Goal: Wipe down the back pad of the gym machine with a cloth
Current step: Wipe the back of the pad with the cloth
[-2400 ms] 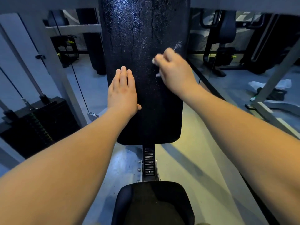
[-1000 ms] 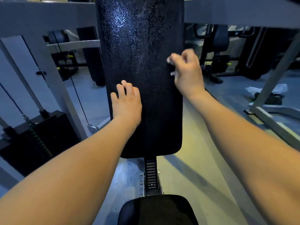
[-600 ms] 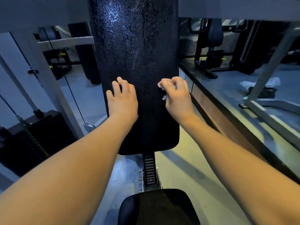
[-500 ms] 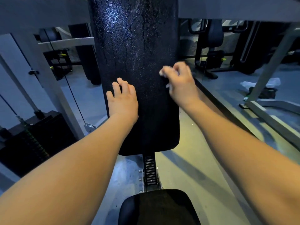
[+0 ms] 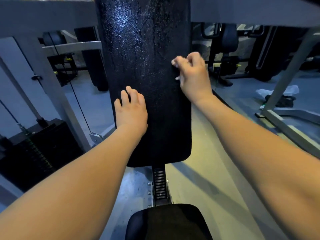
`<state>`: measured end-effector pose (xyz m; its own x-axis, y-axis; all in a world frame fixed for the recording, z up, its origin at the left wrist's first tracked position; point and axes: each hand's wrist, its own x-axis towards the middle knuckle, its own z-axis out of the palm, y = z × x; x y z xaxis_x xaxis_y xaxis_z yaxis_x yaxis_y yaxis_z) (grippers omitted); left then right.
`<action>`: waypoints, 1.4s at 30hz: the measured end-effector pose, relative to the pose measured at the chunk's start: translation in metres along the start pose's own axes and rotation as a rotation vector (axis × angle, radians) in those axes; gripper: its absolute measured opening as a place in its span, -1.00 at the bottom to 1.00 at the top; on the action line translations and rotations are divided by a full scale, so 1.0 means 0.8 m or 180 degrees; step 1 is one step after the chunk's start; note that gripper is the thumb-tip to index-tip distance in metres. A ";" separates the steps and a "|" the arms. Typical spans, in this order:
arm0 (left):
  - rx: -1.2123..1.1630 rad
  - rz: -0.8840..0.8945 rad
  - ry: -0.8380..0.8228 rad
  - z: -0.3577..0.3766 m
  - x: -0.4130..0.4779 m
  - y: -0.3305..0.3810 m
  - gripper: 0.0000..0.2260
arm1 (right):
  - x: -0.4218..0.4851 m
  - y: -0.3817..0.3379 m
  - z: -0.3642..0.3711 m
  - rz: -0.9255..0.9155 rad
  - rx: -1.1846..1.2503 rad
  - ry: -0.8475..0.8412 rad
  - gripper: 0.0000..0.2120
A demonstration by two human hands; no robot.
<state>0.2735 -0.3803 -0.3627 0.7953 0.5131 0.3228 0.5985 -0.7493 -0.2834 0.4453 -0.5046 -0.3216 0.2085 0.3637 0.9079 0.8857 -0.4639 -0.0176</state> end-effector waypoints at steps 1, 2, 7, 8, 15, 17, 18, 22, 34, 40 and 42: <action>-0.0006 0.0002 0.0005 0.000 0.000 -0.001 0.03 | 0.024 0.004 -0.002 0.0218 -0.0008 0.0175 -0.78; -0.0009 0.0006 0.0004 -0.001 -0.001 -0.001 0.03 | 0.042 0.006 -0.001 0.0447 -0.0020 0.0311 -0.82; -0.0022 0.0011 -0.0009 0.000 -0.001 -0.002 0.04 | -0.008 -0.034 0.019 -0.0043 0.0202 -0.0227 -0.67; -0.0022 0.0003 -0.0020 0.000 -0.001 -0.002 0.04 | -0.026 -0.038 0.019 -0.0518 0.0202 -0.0527 -0.64; -0.0073 0.0007 -0.0053 -0.001 -0.001 -0.003 0.01 | 0.052 0.005 0.007 0.0033 -0.0301 0.0059 -0.82; -0.0086 -0.0001 -0.0039 0.001 -0.001 -0.004 0.03 | 0.043 -0.022 0.021 0.0470 -0.0054 0.0204 -0.80; -0.0070 -0.0007 -0.0009 0.002 -0.002 -0.004 0.04 | 0.030 -0.040 0.027 0.0395 0.0094 0.0070 -0.73; -0.0089 -0.0015 0.0007 0.005 -0.002 -0.006 0.07 | -0.005 -0.052 0.024 -0.1210 0.0124 -0.0950 -0.60; -0.0172 -0.0022 -0.0022 0.007 -0.001 -0.008 0.06 | -0.002 -0.066 0.033 -0.1080 0.0182 -0.0891 -0.63; -0.0121 -0.0019 -0.0010 0.007 -0.002 -0.007 0.05 | 0.082 -0.032 0.016 -0.0099 -0.0162 0.0050 -0.82; -0.0116 -0.0022 -0.0014 0.007 -0.003 -0.006 0.05 | 0.065 -0.050 0.026 0.0009 0.0051 0.0026 -0.80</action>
<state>0.2695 -0.3753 -0.3674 0.7916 0.5202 0.3206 0.6002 -0.7605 -0.2479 0.4293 -0.4503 -0.2827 0.2078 0.3558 0.9112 0.8916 -0.4520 -0.0269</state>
